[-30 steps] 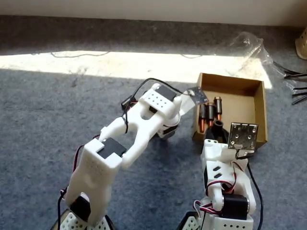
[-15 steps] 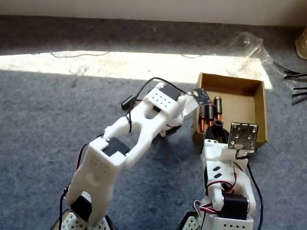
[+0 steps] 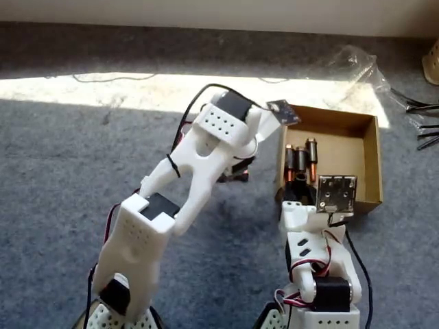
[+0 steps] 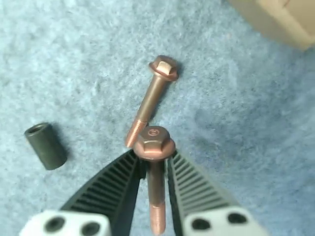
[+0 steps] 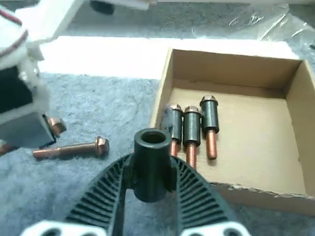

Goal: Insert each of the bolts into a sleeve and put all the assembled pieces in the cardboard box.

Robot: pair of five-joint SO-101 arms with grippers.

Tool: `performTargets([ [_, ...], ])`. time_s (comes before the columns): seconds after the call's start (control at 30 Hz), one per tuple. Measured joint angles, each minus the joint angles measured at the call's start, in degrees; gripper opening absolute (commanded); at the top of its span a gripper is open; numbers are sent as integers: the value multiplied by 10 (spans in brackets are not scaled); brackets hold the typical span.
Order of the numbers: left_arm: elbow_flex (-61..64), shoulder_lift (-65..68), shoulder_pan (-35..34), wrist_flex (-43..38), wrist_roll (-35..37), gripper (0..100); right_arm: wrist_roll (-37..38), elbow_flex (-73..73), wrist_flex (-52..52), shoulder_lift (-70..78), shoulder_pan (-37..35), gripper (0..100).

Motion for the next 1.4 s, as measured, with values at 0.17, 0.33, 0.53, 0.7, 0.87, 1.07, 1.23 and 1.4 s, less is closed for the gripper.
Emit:
performTargets([
  [0.17,4,-79,-23,5,33,5,0,34,-42,1,-19,4],
  [0.33,76,-196,-41,5,37,5,0,40,-58,1,-56,4],
  [0.53,190,-348,-45,0,37,5,0,40,-58,1,-96,4],
  [0.7,335,-499,-48,-59,37,5,0,62,-80,1,-155,4],
  [0.87,488,-660,-47,-123,37,5,0,84,-137,1,-213,4],
  [1.07,596,-838,-99,-178,36,5,0,93,-191,1,-265,4],
  [1.23,657,-938,-138,-208,40,5,0,93,-227,1,-308,4],
  [1.4,697,-1009,-145,-246,40,5,0,93,-235,1,-360,5],
])
